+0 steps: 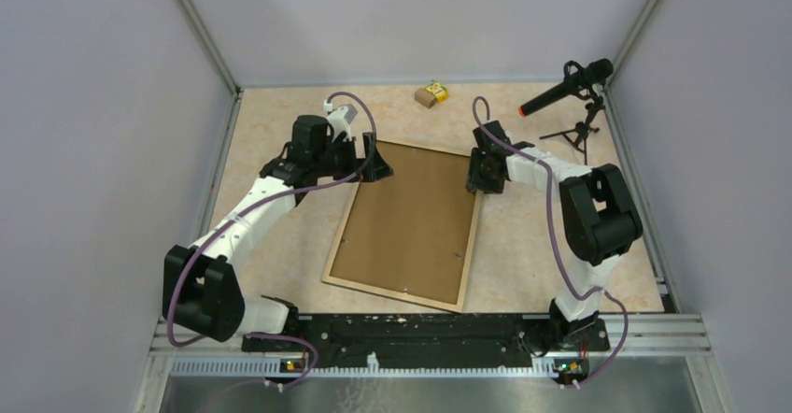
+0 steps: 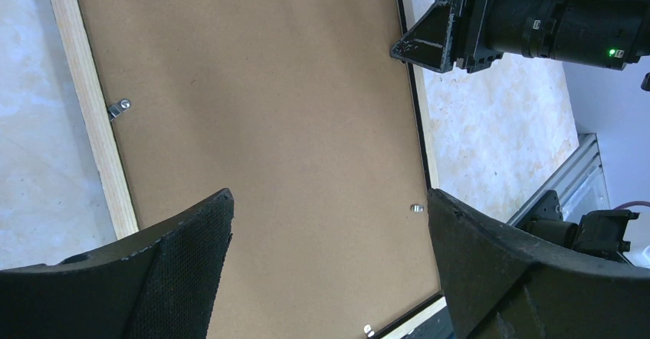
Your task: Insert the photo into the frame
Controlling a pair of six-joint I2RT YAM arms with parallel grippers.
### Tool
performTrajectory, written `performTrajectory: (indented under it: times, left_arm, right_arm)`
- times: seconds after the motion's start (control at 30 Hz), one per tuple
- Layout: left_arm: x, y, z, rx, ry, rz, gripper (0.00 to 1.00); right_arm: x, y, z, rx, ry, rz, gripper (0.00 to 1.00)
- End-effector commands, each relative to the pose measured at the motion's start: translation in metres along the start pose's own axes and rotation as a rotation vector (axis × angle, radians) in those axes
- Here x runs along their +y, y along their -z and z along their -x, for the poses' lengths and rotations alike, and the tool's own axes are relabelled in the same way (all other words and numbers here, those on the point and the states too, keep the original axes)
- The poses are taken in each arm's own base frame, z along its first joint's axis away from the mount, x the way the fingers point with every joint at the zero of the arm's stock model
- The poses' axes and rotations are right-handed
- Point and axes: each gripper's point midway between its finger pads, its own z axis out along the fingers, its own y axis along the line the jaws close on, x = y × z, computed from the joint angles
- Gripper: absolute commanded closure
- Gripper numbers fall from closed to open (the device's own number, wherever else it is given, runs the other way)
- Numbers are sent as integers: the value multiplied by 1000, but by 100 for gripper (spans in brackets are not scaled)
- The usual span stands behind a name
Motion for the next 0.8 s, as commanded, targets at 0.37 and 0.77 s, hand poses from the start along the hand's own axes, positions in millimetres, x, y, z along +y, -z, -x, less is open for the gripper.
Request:
performTrajectory:
  times: [0.37, 0.77]
  left_arm:
    - [-2, -2, 6, -25, -20, -28, 2]
    - [-2, -2, 5, -25, -21, -30, 2]
  right_arm:
    - [-16, 8, -16, 32, 42, -35, 52]
    - [-19, -6, -17, 35, 51, -52, 68]
